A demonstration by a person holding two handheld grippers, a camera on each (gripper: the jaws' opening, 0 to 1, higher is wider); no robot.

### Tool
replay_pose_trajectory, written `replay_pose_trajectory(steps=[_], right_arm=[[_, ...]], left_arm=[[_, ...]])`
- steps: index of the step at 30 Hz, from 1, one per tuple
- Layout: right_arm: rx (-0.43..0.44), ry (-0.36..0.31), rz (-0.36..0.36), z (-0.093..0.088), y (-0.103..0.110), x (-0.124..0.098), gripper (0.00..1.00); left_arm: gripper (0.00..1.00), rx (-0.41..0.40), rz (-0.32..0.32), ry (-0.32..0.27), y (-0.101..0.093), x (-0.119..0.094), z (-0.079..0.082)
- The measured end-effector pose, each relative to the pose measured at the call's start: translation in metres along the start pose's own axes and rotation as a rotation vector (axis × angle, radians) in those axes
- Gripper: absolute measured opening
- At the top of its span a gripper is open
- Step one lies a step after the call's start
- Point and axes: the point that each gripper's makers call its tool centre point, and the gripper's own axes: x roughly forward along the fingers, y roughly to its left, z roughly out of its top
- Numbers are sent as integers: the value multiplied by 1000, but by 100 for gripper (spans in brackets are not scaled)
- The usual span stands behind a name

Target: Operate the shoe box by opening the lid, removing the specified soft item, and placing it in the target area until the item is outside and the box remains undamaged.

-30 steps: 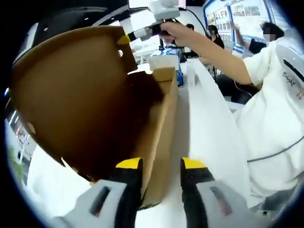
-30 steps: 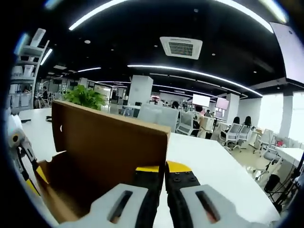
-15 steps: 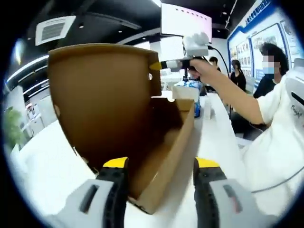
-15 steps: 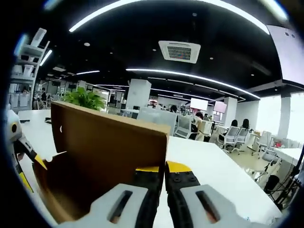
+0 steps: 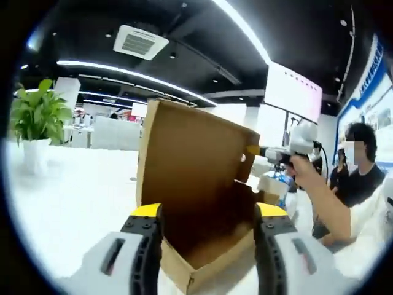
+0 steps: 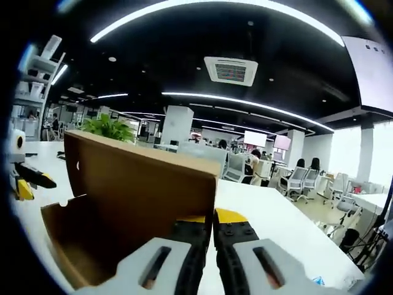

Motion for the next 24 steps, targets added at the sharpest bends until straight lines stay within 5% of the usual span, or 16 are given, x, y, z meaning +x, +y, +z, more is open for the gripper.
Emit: replay_pose_trajectory(steps=[8,14,21,24], right_arm=[[-14,-21,-14,-4,3,-12,0],[-36,-18,-15,-11,7,-20,0],[-30,-33,-20,-14,7,-24,0],[-28,-35,-19,-15,7,-26,0]], left_arm=[[68,17,60,-37,7,-6,8],[65,-9,18,-45,-4,-3,19],[70,77,45,-63,-15,0,28],[76,143,119,-72,-5,0,31]])
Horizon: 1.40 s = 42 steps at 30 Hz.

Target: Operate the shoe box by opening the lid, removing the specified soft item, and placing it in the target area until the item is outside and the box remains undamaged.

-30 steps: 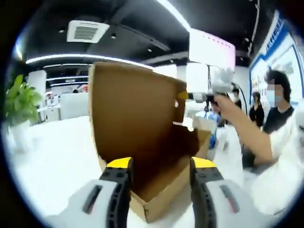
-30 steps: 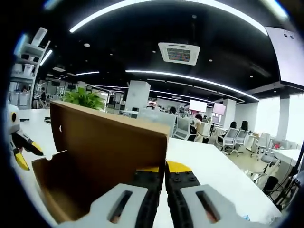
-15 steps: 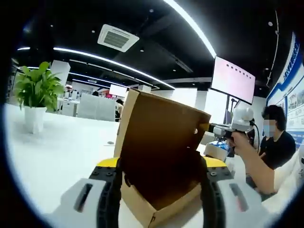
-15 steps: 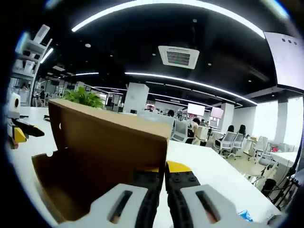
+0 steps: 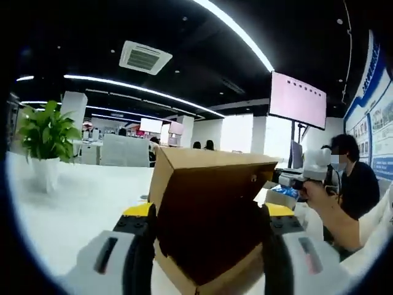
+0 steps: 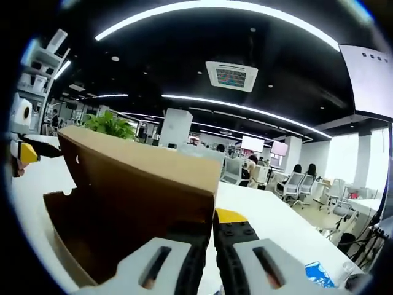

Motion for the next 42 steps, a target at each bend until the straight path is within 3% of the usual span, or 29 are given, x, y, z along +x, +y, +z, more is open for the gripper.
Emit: replay_pose_trajectory(steps=[4,8,15,35,42], right_arm=[[-3,-4,-1,-2,1,-3,0],[-5,-4,0,-4,2,-5,0],[-4,4,17,-11,7,-7,0],[-5,25,43,-26,13,-10,1],[-11,34,49,-31,15,-10,1]], left_arm=[[78,-5,2,38,-1,2,-7],[80,6,15,36,2,2,-6],[75,-76,-63,27,-12,1,-1],[57,-86,17,76,5,0,-16],[60,-140,-7,75,4,-2,-18]])
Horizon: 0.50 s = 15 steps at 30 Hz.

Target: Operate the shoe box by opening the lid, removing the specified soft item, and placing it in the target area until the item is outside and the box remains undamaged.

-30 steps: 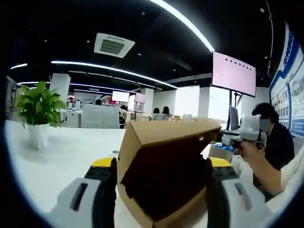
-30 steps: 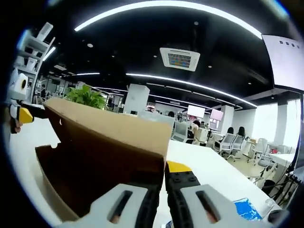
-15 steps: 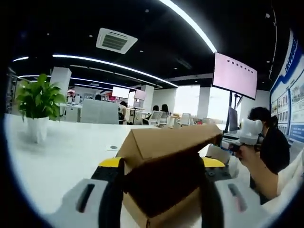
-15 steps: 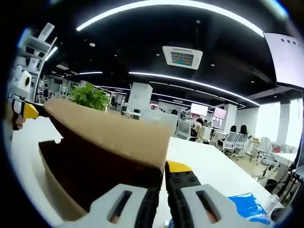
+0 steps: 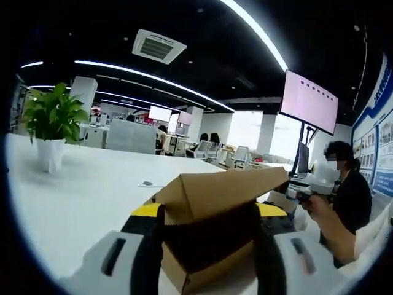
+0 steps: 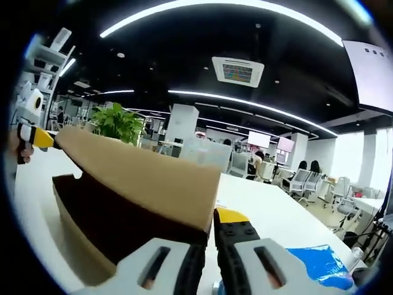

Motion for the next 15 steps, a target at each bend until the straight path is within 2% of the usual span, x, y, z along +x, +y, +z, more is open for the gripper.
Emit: replay_pose_trajectory(steps=[3,5,15], right_arm=[[-18,5,8,-3,2,0,2],[-34,16,13,-6,3,-1,2],[-27,13,26,-8,5,1,3]], left_arm=[[59,-18,4,4,3,0,-3],[51,-26,42,22,10,-1,-8],[51,-20,43,26,10,1,-9]])
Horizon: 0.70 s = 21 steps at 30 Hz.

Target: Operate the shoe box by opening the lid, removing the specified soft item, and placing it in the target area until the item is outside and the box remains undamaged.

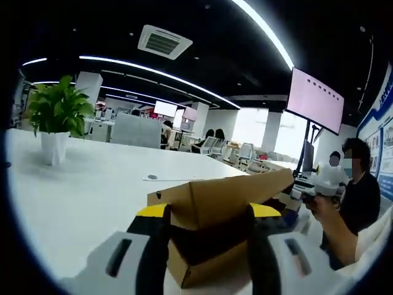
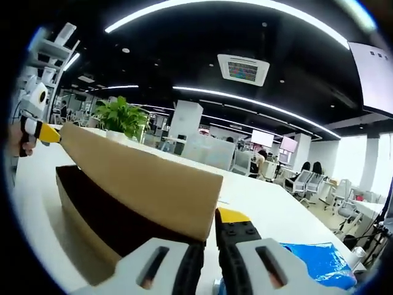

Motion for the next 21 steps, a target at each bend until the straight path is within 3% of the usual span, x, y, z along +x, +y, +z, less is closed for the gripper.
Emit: replay_pose_trajectory(steps=[3,8,11,21], right_arm=[[-14,-4,21,0,2,0,5],[76,7,222,3,22,-7,20],[69,6,222,2,19,-6,25],[106,5,393,4,45,-16,54]], left_arm=[[51,-2,8,3,0,0,-1],[51,-27,20,-15,4,0,3],[51,-20,22,-8,3,2,2],[51,2,29,11,5,2,-4]])
